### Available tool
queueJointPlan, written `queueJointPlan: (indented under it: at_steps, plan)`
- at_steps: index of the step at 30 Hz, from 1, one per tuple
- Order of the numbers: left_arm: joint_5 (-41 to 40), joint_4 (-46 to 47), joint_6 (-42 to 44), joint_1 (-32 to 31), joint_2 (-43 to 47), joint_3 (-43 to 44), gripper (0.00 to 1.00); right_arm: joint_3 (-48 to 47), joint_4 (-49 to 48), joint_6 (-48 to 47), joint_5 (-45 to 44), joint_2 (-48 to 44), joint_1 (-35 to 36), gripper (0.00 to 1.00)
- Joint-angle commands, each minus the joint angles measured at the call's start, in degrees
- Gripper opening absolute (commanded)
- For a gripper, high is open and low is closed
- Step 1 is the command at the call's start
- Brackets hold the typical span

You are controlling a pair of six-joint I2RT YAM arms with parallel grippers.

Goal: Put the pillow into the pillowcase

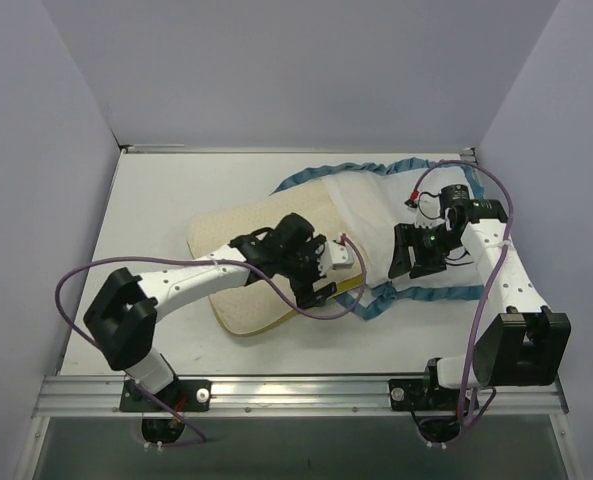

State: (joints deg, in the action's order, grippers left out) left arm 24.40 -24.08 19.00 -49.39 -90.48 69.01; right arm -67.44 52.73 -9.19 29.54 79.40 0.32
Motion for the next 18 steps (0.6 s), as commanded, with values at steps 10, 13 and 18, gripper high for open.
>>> queueJointPlan:
  at_steps: [10,13,18]
  plan:
    - [-14.6,4.7,2.5,0.1,-15.4,0.2,0.81,27.5,-24.2,32.8,-4.5,-14.0,10.8,0.82]
    - [-7.7,2.6,-2.6,3.9,-17.9,2.3,0.63,32.8,-30.0,38.1,-9.7,-14.1,12.4,0.77]
    - [2.7,3.7,-7.8,8.2,-18.0,3.6,0.54,37.5,-40.1,40.9,-16.2,-10.3,14.4,0.71]
